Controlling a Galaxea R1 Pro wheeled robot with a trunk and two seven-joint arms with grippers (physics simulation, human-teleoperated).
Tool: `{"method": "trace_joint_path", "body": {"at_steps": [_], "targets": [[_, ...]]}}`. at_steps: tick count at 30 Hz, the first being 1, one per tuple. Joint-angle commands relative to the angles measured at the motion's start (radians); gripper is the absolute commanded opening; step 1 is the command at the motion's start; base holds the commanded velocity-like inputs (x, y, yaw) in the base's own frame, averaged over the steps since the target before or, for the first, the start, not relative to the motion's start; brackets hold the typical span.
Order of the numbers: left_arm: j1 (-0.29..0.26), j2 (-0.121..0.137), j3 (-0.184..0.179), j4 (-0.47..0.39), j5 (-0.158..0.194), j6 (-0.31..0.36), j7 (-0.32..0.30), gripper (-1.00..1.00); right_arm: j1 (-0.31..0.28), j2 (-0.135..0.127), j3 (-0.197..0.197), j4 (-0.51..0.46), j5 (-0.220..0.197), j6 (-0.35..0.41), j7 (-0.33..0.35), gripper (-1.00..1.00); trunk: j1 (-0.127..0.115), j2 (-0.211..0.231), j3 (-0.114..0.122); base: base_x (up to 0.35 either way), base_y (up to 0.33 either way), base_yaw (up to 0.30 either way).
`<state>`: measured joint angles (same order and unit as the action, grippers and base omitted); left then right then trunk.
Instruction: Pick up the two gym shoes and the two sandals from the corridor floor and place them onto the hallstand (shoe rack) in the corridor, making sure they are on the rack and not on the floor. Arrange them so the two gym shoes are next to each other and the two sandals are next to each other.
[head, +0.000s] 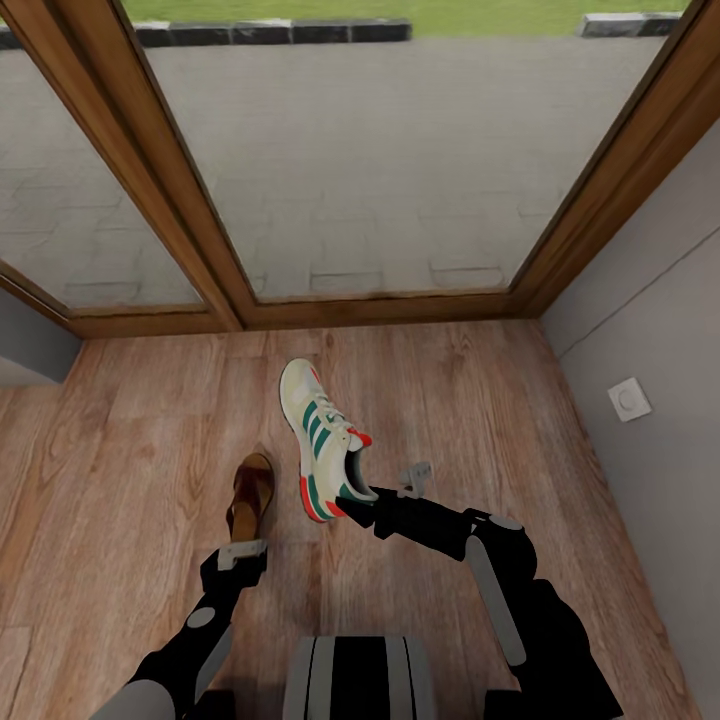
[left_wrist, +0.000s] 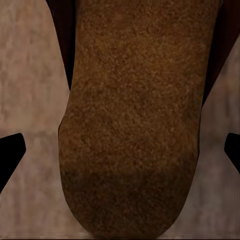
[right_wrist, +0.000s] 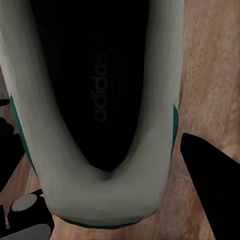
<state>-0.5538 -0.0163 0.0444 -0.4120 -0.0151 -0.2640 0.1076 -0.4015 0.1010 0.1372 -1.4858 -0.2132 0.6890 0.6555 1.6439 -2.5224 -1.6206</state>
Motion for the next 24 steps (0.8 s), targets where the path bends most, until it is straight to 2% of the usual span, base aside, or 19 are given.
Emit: {"method": "trace_joint_path", "body": {"at_steps": [1,14,15,24], "targets": [[0.000,-0.001,0.005,0.001,-0.002,-0.004,0.000,1.00,0.000,0.000,-0.001,-0.001,-0.008,0.007,0.000,-1.00,0.000,0.000,-0.002,0.000,0.000,0.000],[0.003,0.001,0.005,0.001,-0.002,-0.004,0.000,1.00,0.000,0.001,0.000,-0.001,-0.008,0.007,0.000,-1.00,0.000,0.000,-0.004,0.000,0.000,0.000],[0.003,0.002,0.005,0.001,-0.002,-0.003,0.000,-1.00,0.000,0.000,0.000,-0.001,-0.008,0.007,0.000,-1.00,0.000,0.000,-0.004,0.000,0.000,0.000],[0.003,0.002,0.013,0.000,0.000,-0.004,0.001,-1.00,0.000,0.000,-0.001,-0.001,-0.008,0.007,0.000,-1.00,0.000,0.000,-0.004,0.000,0.000,0.000]]}}
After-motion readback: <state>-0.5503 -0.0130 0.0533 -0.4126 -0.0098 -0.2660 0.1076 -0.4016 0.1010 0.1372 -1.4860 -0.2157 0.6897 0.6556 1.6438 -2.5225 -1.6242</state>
